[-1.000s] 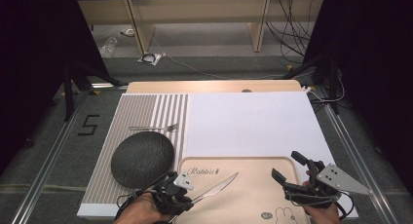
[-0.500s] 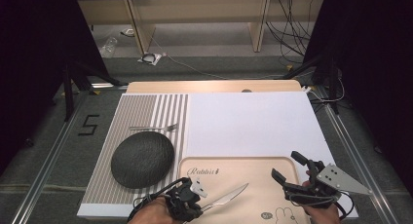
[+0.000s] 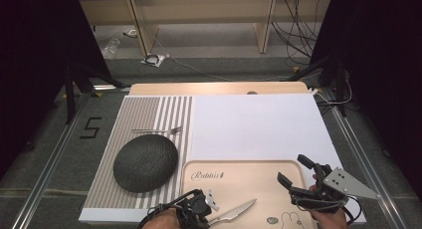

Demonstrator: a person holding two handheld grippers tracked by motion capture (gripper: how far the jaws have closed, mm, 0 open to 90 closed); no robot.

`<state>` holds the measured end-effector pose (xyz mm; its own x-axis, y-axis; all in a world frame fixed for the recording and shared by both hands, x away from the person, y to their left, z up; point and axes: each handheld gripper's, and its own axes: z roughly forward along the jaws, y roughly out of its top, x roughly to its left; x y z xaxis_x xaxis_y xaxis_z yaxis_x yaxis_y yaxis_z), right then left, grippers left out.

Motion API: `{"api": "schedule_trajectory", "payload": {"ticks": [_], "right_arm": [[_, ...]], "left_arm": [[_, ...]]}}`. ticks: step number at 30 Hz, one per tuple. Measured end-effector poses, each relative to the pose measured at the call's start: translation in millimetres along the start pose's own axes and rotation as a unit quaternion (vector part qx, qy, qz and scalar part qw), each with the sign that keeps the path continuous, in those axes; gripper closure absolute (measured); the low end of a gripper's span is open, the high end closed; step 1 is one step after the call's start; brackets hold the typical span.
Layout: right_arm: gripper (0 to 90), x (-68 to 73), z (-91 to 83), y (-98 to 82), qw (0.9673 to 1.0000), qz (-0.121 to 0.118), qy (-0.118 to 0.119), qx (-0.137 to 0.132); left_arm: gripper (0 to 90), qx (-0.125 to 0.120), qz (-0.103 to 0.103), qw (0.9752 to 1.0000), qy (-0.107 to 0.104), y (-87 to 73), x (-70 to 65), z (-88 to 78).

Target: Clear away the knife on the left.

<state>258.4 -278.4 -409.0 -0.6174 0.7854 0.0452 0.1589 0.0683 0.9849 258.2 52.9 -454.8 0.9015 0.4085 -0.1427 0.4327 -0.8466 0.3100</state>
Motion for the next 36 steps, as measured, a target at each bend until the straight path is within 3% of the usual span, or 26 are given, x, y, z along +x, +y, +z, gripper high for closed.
{"api": "schedule_trajectory", "payload": {"ticks": [7, 11, 13, 15, 17, 18, 21, 22, 24, 28, 33, 36], "right_arm": [[16.3, 0.3, -0.3, 0.3, 1.0000, -0.002, 0.000, 0.004], [16.3, -0.1, -0.6, 0.4, 1.0000, -0.001, 0.000, 0.001], [16.3, -0.2, -0.8, 0.5, 1.0000, 0.000, -0.001, 0.003], [16.3, 0.0, -0.5, 0.4, 1.0000, -0.002, 0.000, 0.000], [16.3, 0.2, -0.3, 0.4, 1.0000, -0.001, -0.001, 0.003], [16.2, 0.2, -0.3, 0.3, 1.0000, -0.001, -0.001, 0.004], [16.3, 0.1, -0.3, 0.3, 1.0000, -0.001, 0.000, 0.002], [16.3, 0.0, -0.3, 0.3, 1.0000, -0.001, 0.000, 0.001], [16.3, 0.0, -0.4, 0.3, 1.0000, -0.001, -0.001, 0.001], [16.3, -0.1, -0.1, 0.2, 1.0000, -0.001, -0.001, 0.001], [16.3, 0.0, -0.1, 0.2, 1.0000, -0.001, -0.001, 0.001], [16.4, -0.1, -0.1, 0.1, 1.0000, -0.001, -0.001, -0.001]], "left_arm": [[78.8, 0.014, 0.013, 0.9998, 0.011, -1.1, -5.1, 3.8], [77.0, 0.004, 0.001, 1.0000, 0.007, -1.8, -3.9, 2.8], [59.6, -0.024, 0.009, 0.9997, -0.003, -1.3, -4.5, -2.1], [50.6, -0.043, 0.019, 0.9988, 0.011, 0.6, -5.6, -8.7], [40.4, -0.060, 0.015, 0.9979, 0.017, 2.8, -6.2, -13.4], [37.3, -0.066, 0.018, 0.9973, 0.025, 3.5, -6.9, -14.7], [34.4, -0.085, 0.027, 0.9957, 0.024, 4.8, -8.9, -15.1], [37.0, -0.095, 0.039, 0.9945, 0.019, 4.7, -10.0, -15.1], [44.2, -0.108, 0.041, 0.9931, 0.021, 5.5, -11.3, -14.7], [68.7, -0.128, 0.065, 0.9895, 0.020, 8.0, -14.5, -14.6], [88.2, -0.129, 0.077, 0.9886, 0.006, 11.7, -17.2, -6.3], [89.2, -0.121, 0.083, 0.9893, 0.004, 13.0, -19.0, 0.0]]}}
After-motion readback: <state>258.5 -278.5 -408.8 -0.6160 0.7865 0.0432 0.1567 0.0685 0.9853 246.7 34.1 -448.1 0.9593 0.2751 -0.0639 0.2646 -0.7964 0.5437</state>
